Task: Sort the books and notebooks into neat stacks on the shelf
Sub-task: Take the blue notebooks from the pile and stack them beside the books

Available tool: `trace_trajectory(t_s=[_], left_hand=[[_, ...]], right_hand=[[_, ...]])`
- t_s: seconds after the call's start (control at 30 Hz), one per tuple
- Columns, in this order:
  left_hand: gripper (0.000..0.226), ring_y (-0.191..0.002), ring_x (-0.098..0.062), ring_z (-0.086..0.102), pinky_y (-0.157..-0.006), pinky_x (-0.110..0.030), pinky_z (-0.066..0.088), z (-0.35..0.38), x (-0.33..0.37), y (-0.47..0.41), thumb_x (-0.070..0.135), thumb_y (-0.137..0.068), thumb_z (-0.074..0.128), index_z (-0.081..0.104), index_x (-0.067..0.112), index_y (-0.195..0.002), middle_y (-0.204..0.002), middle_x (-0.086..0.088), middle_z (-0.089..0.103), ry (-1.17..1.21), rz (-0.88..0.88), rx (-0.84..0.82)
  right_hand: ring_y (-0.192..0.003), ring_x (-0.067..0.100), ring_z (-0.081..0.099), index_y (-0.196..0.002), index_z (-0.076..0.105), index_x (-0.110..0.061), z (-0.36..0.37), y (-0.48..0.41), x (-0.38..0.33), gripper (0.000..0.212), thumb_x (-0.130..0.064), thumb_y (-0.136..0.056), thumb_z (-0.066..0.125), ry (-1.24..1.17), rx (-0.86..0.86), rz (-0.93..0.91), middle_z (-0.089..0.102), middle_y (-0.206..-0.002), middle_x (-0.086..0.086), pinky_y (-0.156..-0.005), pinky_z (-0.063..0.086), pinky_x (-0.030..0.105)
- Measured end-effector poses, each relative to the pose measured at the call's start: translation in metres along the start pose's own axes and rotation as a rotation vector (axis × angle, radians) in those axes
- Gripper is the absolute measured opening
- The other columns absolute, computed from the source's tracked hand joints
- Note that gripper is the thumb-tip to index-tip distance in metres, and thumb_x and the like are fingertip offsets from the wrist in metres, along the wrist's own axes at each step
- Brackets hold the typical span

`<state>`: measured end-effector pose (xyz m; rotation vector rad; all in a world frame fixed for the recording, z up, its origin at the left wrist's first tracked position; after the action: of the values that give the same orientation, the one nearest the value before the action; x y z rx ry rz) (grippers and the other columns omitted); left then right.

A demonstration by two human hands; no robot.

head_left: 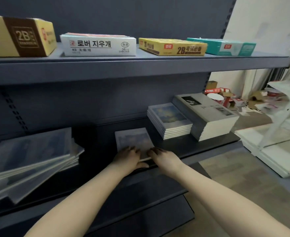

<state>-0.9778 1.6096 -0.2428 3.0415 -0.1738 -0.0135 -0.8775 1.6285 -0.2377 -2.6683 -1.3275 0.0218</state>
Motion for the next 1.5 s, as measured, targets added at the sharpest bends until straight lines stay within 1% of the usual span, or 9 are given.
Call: trace_trajectory(t_s=[0.13, 0.3, 0.4, 0.47, 0.53, 0.6, 0.77, 0.93, 1.5], left_hand=[[0.073, -0.130, -0.028, 0.038, -0.106, -0.034, 0.033, 0.007, 0.020, -0.021, 0.061, -0.091, 0.037, 0.034, 0.009, -0.142, -0.145, -0.012, 0.038, -0.044, 0.005, 0.036], [0.076, -0.133, -0.026, 0.034, -0.109, -0.032, 0.029, 0.012, 0.024, -0.038, 0.063, -0.089, 0.021, 0.030, 0.012, -0.145, -0.148, -0.010, 0.034, -0.009, -0.037, 0.064], [0.068, -0.134, -0.027, 0.032, -0.110, -0.034, 0.027, 0.013, 0.024, -0.048, 0.055, -0.092, 0.038, 0.029, 0.014, -0.145, -0.148, -0.009, 0.033, 0.018, -0.032, 0.072], [0.068, -0.135, -0.028, 0.030, -0.110, -0.036, 0.026, 0.014, 0.023, -0.052, 0.055, -0.091, 0.040, 0.027, 0.014, -0.145, -0.149, -0.010, 0.031, 0.024, -0.051, 0.073], [0.071, -0.137, -0.030, 0.027, -0.111, -0.039, 0.025, 0.017, 0.021, -0.056, 0.055, -0.091, 0.038, 0.023, 0.013, -0.146, -0.151, -0.012, 0.027, 0.015, -0.071, 0.060], [0.072, -0.138, -0.032, 0.024, -0.112, -0.041, 0.024, 0.019, 0.019, -0.060, 0.055, -0.093, 0.036, 0.020, 0.011, -0.148, -0.152, -0.015, 0.023, 0.004, -0.080, 0.047], [0.070, -0.143, -0.033, 0.014, -0.116, -0.041, 0.014, 0.016, 0.017, -0.064, 0.049, -0.098, 0.030, 0.010, 0.008, -0.150, -0.156, -0.017, 0.013, -0.002, -0.067, 0.031], [0.063, -0.144, -0.032, 0.007, -0.117, -0.041, 0.008, 0.017, 0.009, -0.074, 0.042, -0.101, 0.027, 0.006, 0.009, -0.151, -0.157, -0.016, 0.006, 0.023, -0.059, -0.015], [0.060, -0.145, -0.031, 0.005, -0.116, -0.044, 0.010, 0.023, -0.012, -0.107, 0.036, -0.099, 0.031, 0.012, 0.012, -0.150, -0.158, -0.011, 0.008, 0.124, -0.094, -0.025]], right_hand=[[-0.086, 0.028, 0.070, -0.093, 0.070, -0.007, 0.008, 0.009, 0.027, 0.027, -0.013, -0.075, 0.051, -0.005, 0.022, 0.049, 0.071, -0.094, 0.011, -0.075, 0.057, 0.040], [-0.091, 0.027, 0.070, -0.098, 0.071, -0.007, 0.016, 0.012, 0.033, 0.045, -0.008, -0.054, 0.082, -0.030, 0.019, 0.060, 0.071, -0.102, 0.011, -0.079, 0.056, 0.046], [-0.085, 0.030, 0.071, -0.091, 0.073, -0.003, 0.023, 0.000, 0.036, 0.025, -0.011, -0.068, 0.068, -0.064, 0.034, 0.136, 0.071, -0.094, 0.015, -0.072, 0.056, 0.043], [-0.103, 0.032, 0.066, -0.104, 0.069, 0.001, 0.028, -0.007, 0.039, 0.041, -0.020, -0.082, 0.041, -0.127, -0.003, 0.204, 0.066, -0.110, 0.019, -0.082, 0.054, 0.040], [-0.135, 0.030, 0.038, -0.131, 0.048, 0.002, 0.034, -0.014, 0.042, 0.045, -0.020, -0.096, 0.032, -0.115, -0.084, 0.260, 0.042, -0.141, 0.021, -0.104, 0.041, 0.037], [-0.143, 0.025, 0.019, -0.141, 0.034, -0.001, 0.038, -0.018, 0.045, 0.041, -0.016, -0.102, 0.030, -0.118, -0.102, 0.292, 0.024, -0.152, 0.015, -0.111, 0.028, 0.034], [-0.132, 0.033, 0.043, -0.126, 0.051, 0.007, 0.039, -0.030, 0.049, 0.034, -0.005, -0.095, 0.043, -0.182, 0.042, 0.302, 0.043, -0.138, 0.023, -0.100, 0.043, 0.035], [-0.144, 0.022, 0.017, -0.142, 0.030, -0.005, 0.048, -0.040, 0.062, 0.042, -0.016, -0.102, 0.029, -0.194, -0.098, 0.379, 0.020, -0.154, 0.011, -0.112, 0.025, 0.030], [-0.136, 0.025, 0.031, -0.134, 0.038, -0.006, 0.047, -0.070, 0.073, 0.037, -0.018, -0.100, 0.030, -0.182, -0.180, 0.379, 0.033, -0.144, 0.011, -0.099, 0.038, 0.040]])
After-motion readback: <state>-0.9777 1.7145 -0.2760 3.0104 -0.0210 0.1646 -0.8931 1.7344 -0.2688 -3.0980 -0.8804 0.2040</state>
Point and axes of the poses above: each hand's wrist, its own y-axis away from the middle knuckle, its own z-axis out of the palm, x = y × z, the point moved 7 cm from there along -y, towards the middle knuckle
